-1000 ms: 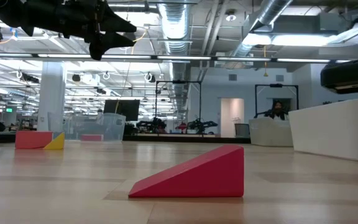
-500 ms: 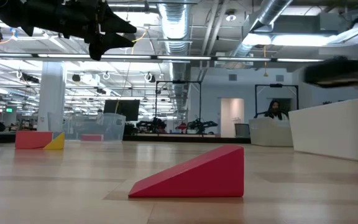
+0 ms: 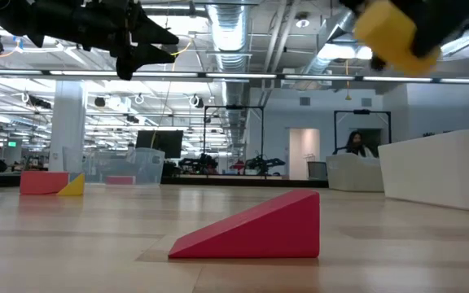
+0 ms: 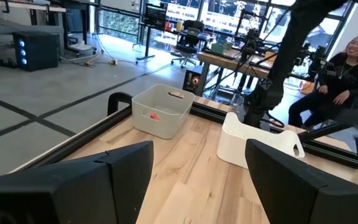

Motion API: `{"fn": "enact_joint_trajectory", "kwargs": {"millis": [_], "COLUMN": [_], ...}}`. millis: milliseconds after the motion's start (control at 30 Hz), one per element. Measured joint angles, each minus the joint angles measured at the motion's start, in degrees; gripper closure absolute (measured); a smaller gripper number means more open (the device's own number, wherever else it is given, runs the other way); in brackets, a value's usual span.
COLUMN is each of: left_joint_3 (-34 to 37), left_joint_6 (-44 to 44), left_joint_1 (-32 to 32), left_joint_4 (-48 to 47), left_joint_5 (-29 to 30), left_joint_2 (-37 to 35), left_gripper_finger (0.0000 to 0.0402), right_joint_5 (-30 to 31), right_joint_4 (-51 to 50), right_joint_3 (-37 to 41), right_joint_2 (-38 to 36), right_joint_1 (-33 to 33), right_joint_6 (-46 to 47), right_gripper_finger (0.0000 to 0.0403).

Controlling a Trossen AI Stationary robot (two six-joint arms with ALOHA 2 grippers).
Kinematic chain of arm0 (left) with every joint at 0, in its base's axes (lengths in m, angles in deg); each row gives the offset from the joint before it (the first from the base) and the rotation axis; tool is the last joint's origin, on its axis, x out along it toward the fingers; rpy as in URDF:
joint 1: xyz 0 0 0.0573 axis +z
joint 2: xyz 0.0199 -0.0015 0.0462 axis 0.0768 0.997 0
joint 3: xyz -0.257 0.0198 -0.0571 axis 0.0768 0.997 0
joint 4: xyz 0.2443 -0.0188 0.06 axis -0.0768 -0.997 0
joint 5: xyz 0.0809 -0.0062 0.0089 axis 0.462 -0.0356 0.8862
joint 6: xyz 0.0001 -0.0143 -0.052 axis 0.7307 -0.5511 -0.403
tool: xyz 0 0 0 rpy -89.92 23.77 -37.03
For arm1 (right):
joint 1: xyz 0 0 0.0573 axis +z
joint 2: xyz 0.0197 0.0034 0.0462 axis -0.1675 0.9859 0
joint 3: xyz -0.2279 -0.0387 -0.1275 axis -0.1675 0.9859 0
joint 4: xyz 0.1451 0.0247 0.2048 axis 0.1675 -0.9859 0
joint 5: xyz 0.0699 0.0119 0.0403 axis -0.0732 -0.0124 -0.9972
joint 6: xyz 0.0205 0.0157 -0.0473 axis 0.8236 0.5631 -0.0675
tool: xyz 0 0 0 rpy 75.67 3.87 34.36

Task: Sort & place blocks by color
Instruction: Put the right yellow block into the white bin, then put the top orange block into the gray bin

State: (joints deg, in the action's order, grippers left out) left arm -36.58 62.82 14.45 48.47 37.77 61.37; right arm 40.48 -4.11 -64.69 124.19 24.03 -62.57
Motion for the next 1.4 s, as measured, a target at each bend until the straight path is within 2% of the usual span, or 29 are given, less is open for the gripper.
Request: {"fn": "enact_joint_trajectory", "kwargs": {"millis": [133,233,300,467,633,733,833,933,1067,1133,1400], "left_joint_3": [0.0,0.0,0.0,0.0,0.0,0.0,0.0,0.0,0.0,0.0,0.0], "left_joint_6": [0.4,0.9,1.0,0.3,-0.1,0.0,2.3,7.3,6.9,5.5,4.9], "left_joint_1": [0.0,0.0,0.0,0.0,0.0,0.0,0.0,0.0,0.0,0.0,0.0], "left_joint_4": [0.0,0.0,0.0,0.0,0.0,0.0,-0.5,-1.1,0.7,1.9,2.6], "left_joint_5": [0.0,0.0,0.0,0.0,0.0,0.0,0.0,-0.8,-9.2,-11.4,-8.2], "left_joint_2": [0.0,0.0,0.0,0.0,0.0,0.0,0.0,0.0,0.0,0.0,0.0], "left_gripper_finger": [0.0159,0.0159,0.0159,0.0159,0.0159,0.0159,0.0159,0.0159,0.0159,0.0159,0.0159], "right_joint_5": [5.5,10.0,10.9,11.2,11.2,10.9,8.3,3.4,-0.7,-1.2,-1.7], "right_joint_4": [0.0,0.7,1.1,-0.1,-5.0,-10.2,-13.4,-13.8,-11.3,-9.4,-9.1], "right_joint_3": [5.3,11.3,15.8,25.8,32.3,34.7,36.9,38.8,41.3,42.3,44.0], "right_joint_2": [-9.0,-16.5,-21.6,-32.7,-40.0,-41.6,-42.2,-42.0,-41.6,-41.6,-41.6], "right_joint_1": [-0.9,-0.9,-0.9,-1.7,-3.6,-5.0,-7.0,-9.5,-12.3,-13.3,-18.2], "right_joint_6": [3.6,7.6,11.1,25.2,42.3,51.6,56.5,56.8,55.1,53.5,53.2], "right_gripper_finger": [0.0256,0.0258,0.0266,0.0267,0.0251,0.0252,0.0256,0.0255,0.0237,0.0223,0.0149]}}
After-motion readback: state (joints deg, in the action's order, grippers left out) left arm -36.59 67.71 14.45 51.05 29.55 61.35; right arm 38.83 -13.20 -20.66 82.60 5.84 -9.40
